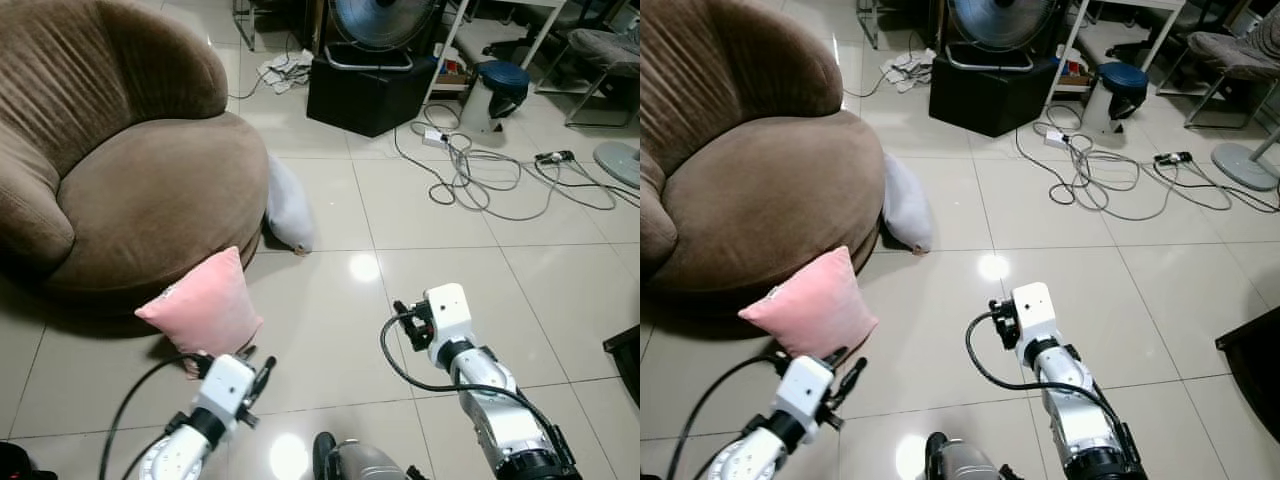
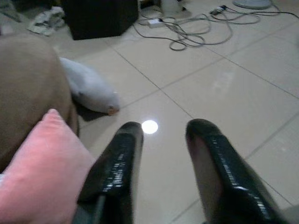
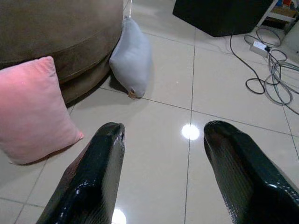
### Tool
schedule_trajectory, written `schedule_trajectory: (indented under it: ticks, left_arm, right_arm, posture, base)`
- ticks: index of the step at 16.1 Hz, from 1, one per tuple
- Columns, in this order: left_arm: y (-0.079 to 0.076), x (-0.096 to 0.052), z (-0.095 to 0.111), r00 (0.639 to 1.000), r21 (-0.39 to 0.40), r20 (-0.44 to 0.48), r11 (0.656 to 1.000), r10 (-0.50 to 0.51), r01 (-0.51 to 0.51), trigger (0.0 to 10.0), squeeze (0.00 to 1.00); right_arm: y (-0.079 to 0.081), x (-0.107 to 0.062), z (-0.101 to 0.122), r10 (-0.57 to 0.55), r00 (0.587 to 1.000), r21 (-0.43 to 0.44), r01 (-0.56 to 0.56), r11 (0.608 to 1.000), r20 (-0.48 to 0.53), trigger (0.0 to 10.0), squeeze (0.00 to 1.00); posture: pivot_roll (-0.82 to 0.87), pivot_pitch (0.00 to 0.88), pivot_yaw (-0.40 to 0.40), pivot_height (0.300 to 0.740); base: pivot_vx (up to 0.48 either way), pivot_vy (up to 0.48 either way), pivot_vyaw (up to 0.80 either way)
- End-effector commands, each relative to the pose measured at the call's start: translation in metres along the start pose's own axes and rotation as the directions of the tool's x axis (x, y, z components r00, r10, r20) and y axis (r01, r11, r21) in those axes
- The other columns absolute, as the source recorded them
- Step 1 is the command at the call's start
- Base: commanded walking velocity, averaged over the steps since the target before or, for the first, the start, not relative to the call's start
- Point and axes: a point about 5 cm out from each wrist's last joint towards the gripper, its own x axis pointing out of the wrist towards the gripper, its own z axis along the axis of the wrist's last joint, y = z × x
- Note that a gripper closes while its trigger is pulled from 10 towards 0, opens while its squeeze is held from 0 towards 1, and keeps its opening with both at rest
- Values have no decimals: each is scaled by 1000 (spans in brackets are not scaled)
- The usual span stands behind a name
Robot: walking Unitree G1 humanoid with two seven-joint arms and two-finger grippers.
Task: Move the pillow to the sofa from floor
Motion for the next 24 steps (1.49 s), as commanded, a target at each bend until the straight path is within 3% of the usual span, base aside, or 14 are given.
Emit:
schedule_trajectory:
  ticks: [1,2,6,15,24]
  left_arm:
    - [16,43,29,1000,13,18,1000,22,-22,10000,1000]
    - [23,66,45,1000,15,14,1000,25,-25,10000,1000]
    - [24,67,43,1000,30,16,999,20,-20,10000,1000]
    - [27,75,43,1000,57,-25,998,-13,15,10000,1000]
    - [25,76,46,1000,83,-2,996,-27,28,10000,1000]
  right_arm:
    - [-2,-1,0,-2,1000,10,2,1000,5,10000,0]
    - [-2,-1,0,-2,1000,12,2,1000,4,10000,0]
    - [-1,-1,0,3,1000,12,-4,1000,4,10000,0]
    - [6,-2,-1,20,1000,22,-20,1000,16,10000,0]
    - [9,-3,-3,24,1000,19,-24,1000,10,10000,0]
  posture:
    - [-107,144,-101,740]
    - [-107,145,-101,740]
    - [-110,142,-100,740]
    - [-112,144,-84,740]
    - [-115,139,-81,740]
  base:
    - [0,0,0]
    - [0,0,0]
    - [0,0,0]
    - [300,370,0]
    - [52,0,0]
